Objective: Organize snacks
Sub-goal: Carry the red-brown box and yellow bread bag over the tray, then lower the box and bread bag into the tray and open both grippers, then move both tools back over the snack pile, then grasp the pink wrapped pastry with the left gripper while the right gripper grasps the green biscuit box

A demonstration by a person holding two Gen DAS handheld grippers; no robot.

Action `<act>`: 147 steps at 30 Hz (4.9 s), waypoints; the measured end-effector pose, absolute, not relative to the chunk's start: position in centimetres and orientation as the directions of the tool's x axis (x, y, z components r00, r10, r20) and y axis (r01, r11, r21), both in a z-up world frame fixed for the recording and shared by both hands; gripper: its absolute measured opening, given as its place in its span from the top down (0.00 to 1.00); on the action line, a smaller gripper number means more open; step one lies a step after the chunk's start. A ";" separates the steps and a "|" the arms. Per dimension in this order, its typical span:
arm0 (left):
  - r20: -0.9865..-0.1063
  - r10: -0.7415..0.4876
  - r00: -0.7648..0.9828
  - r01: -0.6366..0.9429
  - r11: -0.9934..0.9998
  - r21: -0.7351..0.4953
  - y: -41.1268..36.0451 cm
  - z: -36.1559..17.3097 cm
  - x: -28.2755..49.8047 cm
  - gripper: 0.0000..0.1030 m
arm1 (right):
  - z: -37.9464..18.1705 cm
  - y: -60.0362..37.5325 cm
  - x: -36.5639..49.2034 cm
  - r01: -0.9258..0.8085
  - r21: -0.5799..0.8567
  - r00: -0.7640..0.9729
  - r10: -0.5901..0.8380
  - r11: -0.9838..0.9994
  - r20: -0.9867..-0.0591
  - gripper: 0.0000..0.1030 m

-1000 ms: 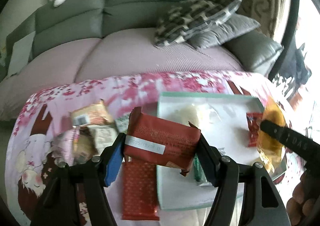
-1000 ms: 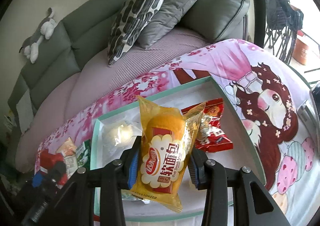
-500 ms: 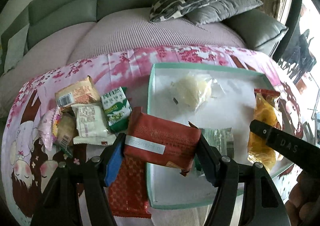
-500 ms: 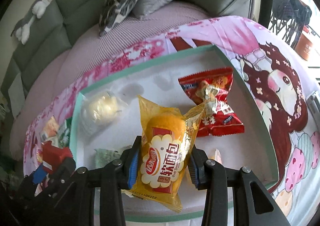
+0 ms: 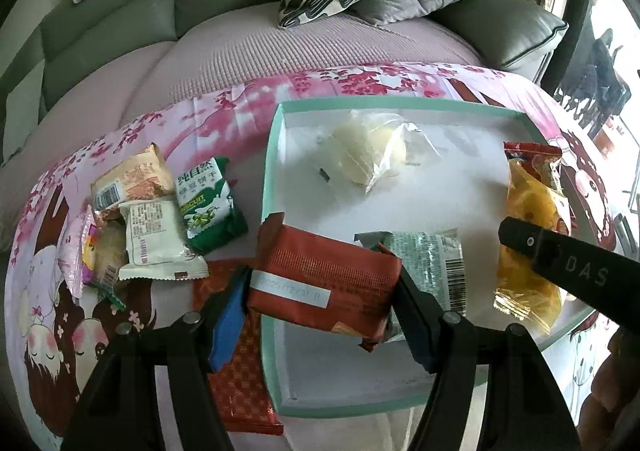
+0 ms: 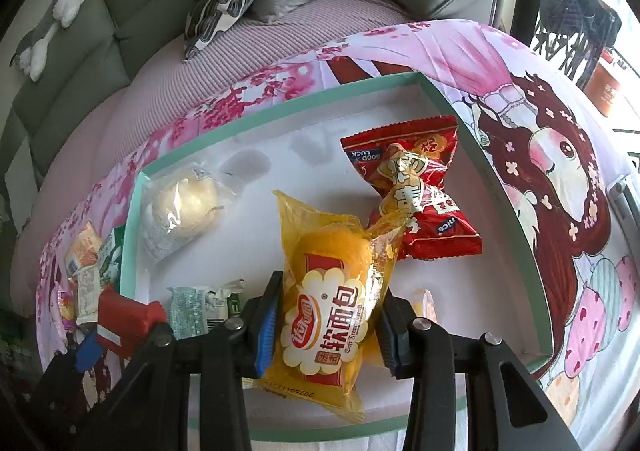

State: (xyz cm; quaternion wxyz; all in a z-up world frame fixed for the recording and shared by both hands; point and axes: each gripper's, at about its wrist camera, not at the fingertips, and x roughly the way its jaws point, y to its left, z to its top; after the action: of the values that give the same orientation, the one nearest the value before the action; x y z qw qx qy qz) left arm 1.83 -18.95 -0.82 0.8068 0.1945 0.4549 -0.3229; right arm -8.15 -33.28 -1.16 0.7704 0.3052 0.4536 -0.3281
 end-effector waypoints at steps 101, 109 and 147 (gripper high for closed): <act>-0.724 -0.250 0.643 0.172 0.968 -0.181 -2.1 3.6 10.9 0.00 | 2.7 -26.0 -4.6 0.549 0.243 0.631 -0.205 0.800 -0.748 0.00; -0.690 -0.175 0.702 0.064 0.981 -0.184 2.8 4.1 12.8 0.00 | 2.9 -24.3 -3.2 0.479 0.339 0.691 -0.110 0.810 -0.715 0.00; -0.791 -0.347 0.504 0.290 0.931 -0.223 -0.7 -0.8 16.4 0.00 | -0.6 -20.7 14.6 0.210 0.094 0.300 0.027 0.973 -0.954 0.34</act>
State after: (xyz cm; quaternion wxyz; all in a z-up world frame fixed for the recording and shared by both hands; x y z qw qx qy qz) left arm 16.35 -0.73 -0.76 0.8665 -0.0307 0.4630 -0.1839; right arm 14.56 -20.72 -0.60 0.7999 0.1009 0.5889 -0.0571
